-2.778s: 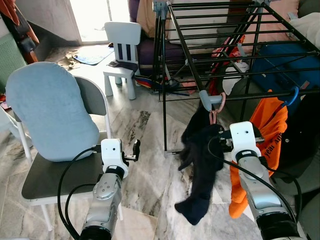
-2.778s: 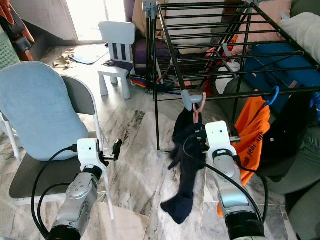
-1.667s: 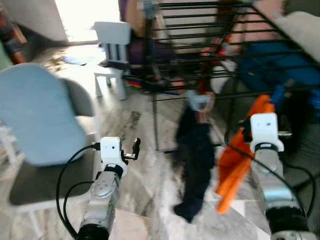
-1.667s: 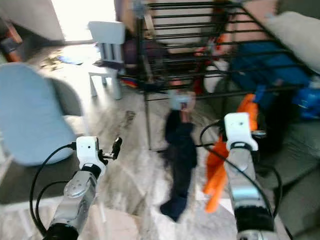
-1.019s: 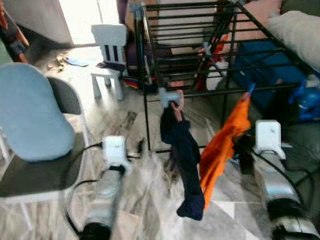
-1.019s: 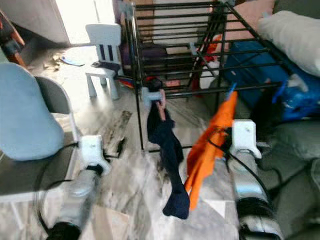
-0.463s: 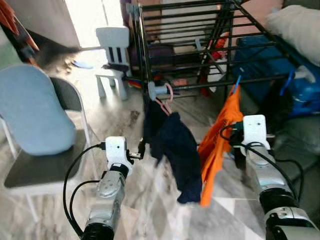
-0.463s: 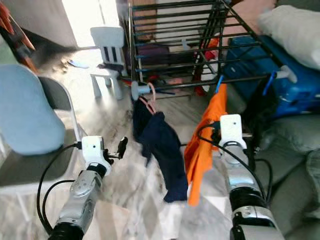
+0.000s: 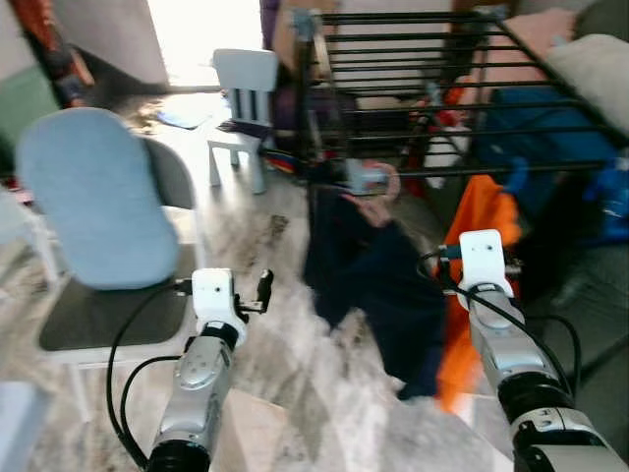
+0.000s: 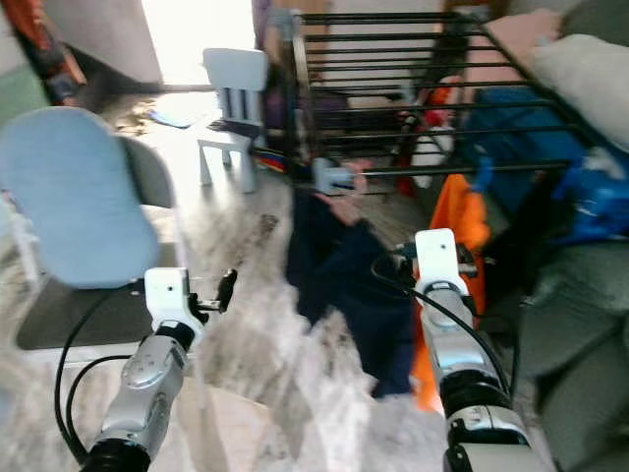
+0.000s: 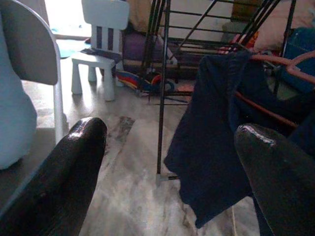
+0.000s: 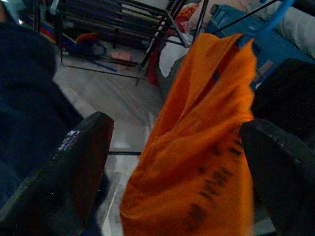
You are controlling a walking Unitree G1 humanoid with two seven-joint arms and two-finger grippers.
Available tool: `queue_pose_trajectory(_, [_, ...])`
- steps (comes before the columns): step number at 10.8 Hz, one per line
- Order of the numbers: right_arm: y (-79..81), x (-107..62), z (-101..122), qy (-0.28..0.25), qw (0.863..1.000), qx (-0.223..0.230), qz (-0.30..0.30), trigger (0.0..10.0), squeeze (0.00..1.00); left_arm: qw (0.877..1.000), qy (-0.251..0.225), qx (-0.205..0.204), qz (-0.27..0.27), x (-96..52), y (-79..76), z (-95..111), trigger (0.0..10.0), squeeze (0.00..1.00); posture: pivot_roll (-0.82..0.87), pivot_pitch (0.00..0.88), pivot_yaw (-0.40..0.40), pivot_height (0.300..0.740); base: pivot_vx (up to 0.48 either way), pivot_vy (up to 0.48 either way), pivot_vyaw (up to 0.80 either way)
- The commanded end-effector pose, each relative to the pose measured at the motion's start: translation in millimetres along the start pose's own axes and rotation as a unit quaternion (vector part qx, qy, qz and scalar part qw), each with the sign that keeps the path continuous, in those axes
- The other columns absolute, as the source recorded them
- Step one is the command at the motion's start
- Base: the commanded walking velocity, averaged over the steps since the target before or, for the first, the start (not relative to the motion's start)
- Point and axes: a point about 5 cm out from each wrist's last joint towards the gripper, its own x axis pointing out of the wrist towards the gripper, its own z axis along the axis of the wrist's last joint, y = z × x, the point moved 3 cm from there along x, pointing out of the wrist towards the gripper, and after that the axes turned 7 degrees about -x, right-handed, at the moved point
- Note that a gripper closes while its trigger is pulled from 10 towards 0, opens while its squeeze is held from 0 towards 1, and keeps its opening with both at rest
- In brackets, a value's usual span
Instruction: Hang hanger
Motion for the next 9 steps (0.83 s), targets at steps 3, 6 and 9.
queue_pose_trajectory(3, [-28.0,6.2,-1,0.018,0.997,-0.024,-0.066,10.0,0.00,1.000,-0.008,0.002,-0.018,0.2,-7.2,4,10.0,0.00,-0.17,0.000,0.021,0.740,0.000,0.000,0.00])
queue_pose_trajectory(6, [-49.9,7.4,-6,0.031,0.992,-0.040,-0.113,10.0,0.00,1.000,-0.010,0.004,-0.026,-0.3,-8.3,5,10.0,0.00,-0.16,0.000,0.023,0.740,0.000,0.000,0.00])
queue_pose_trajectory(9, [-56.8,5.8,-12,0.040,0.991,-0.024,-0.122,10.0,0.00,0.999,-0.010,-0.004,-0.049,-2.5,-13.0,5,10.0,0.00,-0.17,0.000,0.027,0.740,0.000,0.000,-0.27])
